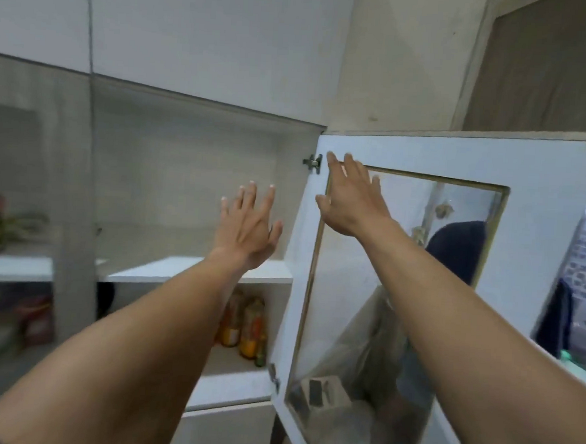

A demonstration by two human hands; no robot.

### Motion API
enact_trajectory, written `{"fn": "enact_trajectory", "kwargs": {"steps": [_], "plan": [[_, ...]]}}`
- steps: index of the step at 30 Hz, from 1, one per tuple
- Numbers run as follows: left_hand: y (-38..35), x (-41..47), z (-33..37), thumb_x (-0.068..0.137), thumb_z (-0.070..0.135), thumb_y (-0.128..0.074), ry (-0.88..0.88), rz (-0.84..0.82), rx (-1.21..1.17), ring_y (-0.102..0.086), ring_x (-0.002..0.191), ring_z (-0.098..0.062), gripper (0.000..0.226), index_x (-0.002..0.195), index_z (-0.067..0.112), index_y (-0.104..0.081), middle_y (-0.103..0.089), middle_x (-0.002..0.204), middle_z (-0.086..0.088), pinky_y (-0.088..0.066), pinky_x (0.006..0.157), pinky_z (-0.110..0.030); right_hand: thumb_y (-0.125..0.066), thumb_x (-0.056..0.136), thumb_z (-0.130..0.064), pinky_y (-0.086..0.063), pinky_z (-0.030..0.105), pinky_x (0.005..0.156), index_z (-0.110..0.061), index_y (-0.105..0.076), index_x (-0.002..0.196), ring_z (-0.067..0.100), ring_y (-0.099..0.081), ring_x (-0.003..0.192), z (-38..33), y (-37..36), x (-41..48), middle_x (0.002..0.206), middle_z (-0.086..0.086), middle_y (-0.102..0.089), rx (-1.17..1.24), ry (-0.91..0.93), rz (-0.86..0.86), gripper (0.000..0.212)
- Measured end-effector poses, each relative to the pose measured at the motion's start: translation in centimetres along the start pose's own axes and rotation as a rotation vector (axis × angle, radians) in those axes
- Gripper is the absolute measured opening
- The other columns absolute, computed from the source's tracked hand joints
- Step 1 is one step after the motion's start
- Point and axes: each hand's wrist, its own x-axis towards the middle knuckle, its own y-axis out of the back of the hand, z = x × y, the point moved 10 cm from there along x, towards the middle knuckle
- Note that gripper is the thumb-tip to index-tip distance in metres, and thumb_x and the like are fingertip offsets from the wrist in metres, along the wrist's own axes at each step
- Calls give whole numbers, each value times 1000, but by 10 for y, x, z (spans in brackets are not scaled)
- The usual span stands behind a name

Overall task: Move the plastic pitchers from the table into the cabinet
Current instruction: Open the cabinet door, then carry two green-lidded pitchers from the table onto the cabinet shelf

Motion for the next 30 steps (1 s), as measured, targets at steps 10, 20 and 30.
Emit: {"fn": "enact_trajectory", "kwargs": {"steps": [10, 20, 30], "plan": [[65, -53, -238, 97, 55, -27, 242, 5, 232, -7, 151, -33, 70, 157, 26, -6, -7, 164, -16, -9, 120, -57, -45, 98, -48, -11, 59, 121, -21, -8, 161, 33, -8, 154, -228, -87, 45, 168, 16, -8, 278, 219, -89, 78], [148, -162, -454, 97, 53, -28, 538, 11, 416, -9, 151, -34, 69, 157, 26, -9, -10, 164, -16, -11, 119, -57, -44, 98, -48, -11, 58, 121, -22, -9, 161, 32, -10, 154, -488, -135, 36, 167, 17, -10, 509, 472, -169, 76], [193, -306, -621, 99, 51, -27, 899, 14, 521, -10, 151, -32, 67, 157, 23, -8, -12, 164, -15, -12, 119, -55, -46, 97, -45, -17, 59, 120, -19, -16, 159, 31, -14, 153, -722, -195, -13, 165, 17, -19, 692, 757, -300, 74]]}}
